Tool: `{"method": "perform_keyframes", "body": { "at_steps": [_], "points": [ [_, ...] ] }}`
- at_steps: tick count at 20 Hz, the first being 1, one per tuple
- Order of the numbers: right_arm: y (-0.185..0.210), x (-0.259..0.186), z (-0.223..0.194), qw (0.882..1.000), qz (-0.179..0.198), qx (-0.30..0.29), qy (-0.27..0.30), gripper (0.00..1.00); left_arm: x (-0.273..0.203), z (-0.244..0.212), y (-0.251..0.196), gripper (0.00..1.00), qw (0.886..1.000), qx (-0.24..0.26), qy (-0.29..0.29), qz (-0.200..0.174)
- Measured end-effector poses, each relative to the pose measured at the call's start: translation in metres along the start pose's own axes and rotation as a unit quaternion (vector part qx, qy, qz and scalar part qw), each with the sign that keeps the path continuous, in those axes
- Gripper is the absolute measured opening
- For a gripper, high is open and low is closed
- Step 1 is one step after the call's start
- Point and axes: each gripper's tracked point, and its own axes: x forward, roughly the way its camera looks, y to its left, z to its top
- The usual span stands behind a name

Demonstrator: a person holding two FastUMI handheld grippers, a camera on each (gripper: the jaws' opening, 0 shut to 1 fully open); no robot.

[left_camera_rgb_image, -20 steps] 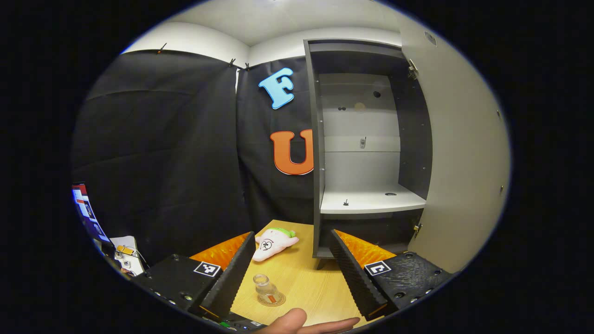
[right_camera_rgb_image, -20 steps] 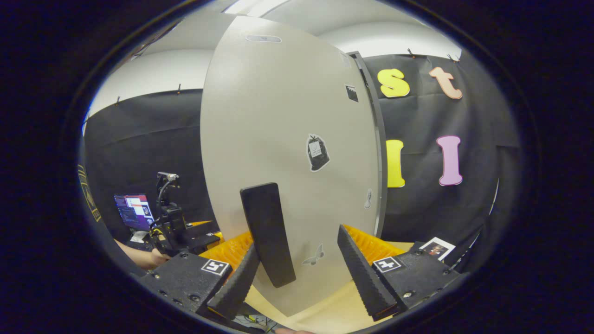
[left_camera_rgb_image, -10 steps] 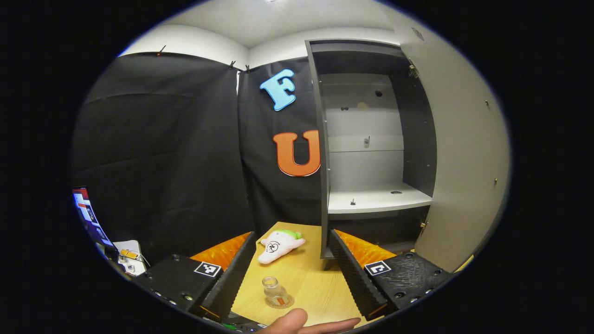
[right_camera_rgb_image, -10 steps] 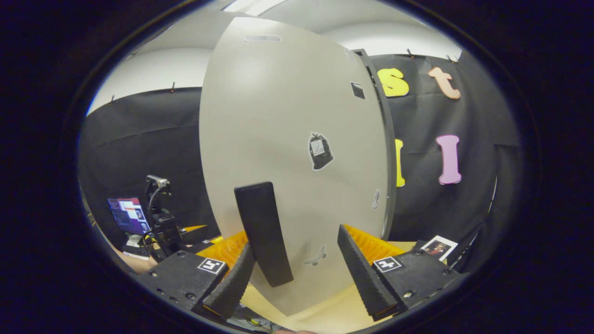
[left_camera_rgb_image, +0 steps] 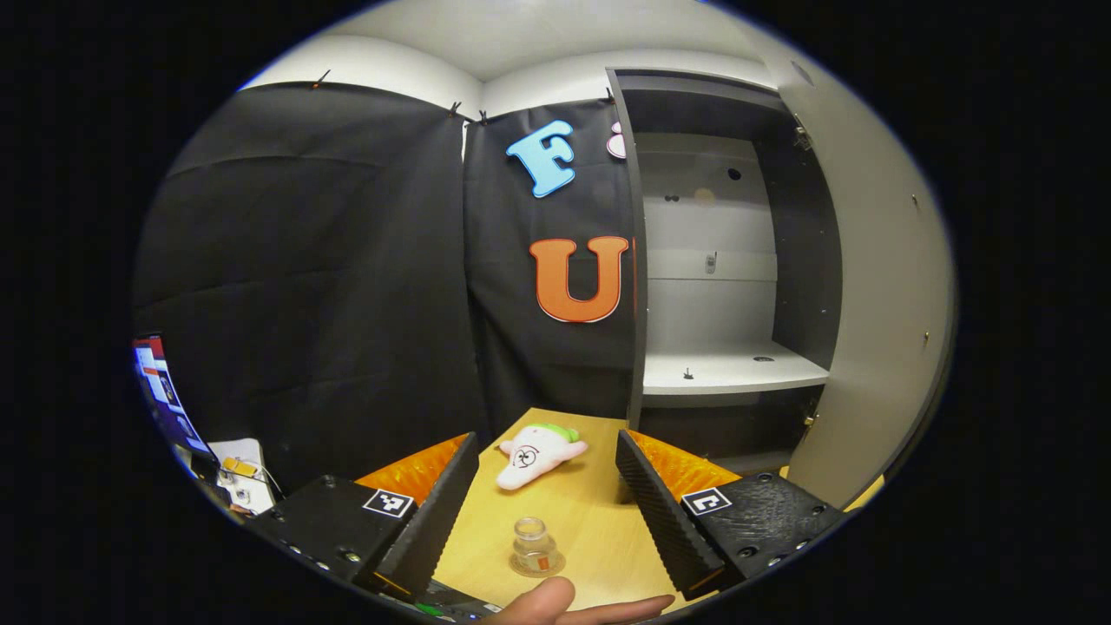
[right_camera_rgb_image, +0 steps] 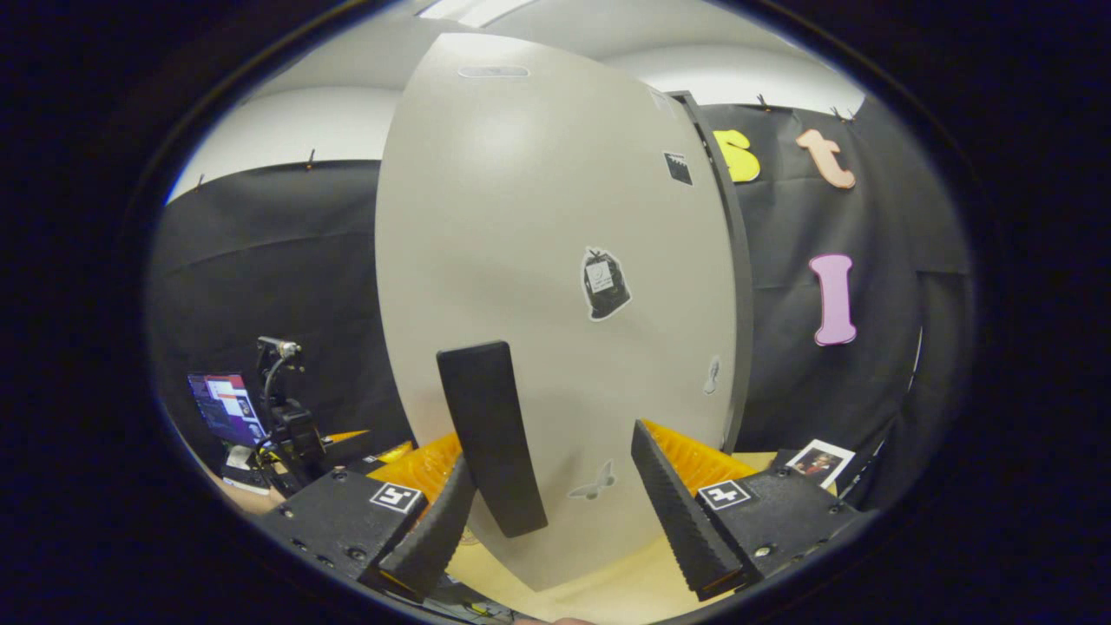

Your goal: Open the cabinet door with the right hand, grasp the bottle in the cabinet with the left hand and place it on the coaster, then close the cabinet door with the right hand.

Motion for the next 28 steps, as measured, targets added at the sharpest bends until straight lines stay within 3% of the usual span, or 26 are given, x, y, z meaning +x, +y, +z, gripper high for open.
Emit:
{"method": "perform_keyframes", "body": {
  "at_steps": [5, 10, 13, 18, 24, 28],
  "points": [
    [0.016, 0.023, 0.003, 0.999, -0.043, -0.005, -0.007, 0.99, 0.002, 0.015, 0.002, 0.96, 0.998, 0.025, -0.042, -0.037],
    [0.025, 0.043, 0.002, 0.997, -0.069, 0.018, -0.019, 1.0, 0.002, 0.007, -0.003, 0.96, 0.995, 0.018, -0.039, -0.093],
    [0.033, 0.056, 0.004, 0.996, -0.08, 0.018, -0.021, 1.0, 0.002, 0.003, 0.001, 0.96, 0.993, 0.029, -0.038, -0.107],
    [0.05, 0.088, 0.008, 0.998, -0.06, 0.013, -0.029, 1.0, 0.004, -0.002, 0.014, 0.96, 0.995, 0.026, -0.037, -0.092],
    [0.054, 0.121, 0.004, 0.998, -0.016, 0.052, -0.026, 1.0, 0.005, -0.006, 0.039, 0.96, 0.997, 0.036, -0.031, -0.055],
    [0.055, 0.14, 0.008, 0.999, -0.005, 0.042, -0.029, 1.0, 0.01, -0.01, 0.055, 0.96, 0.998, 0.043, -0.029, -0.027]
  ]
}}
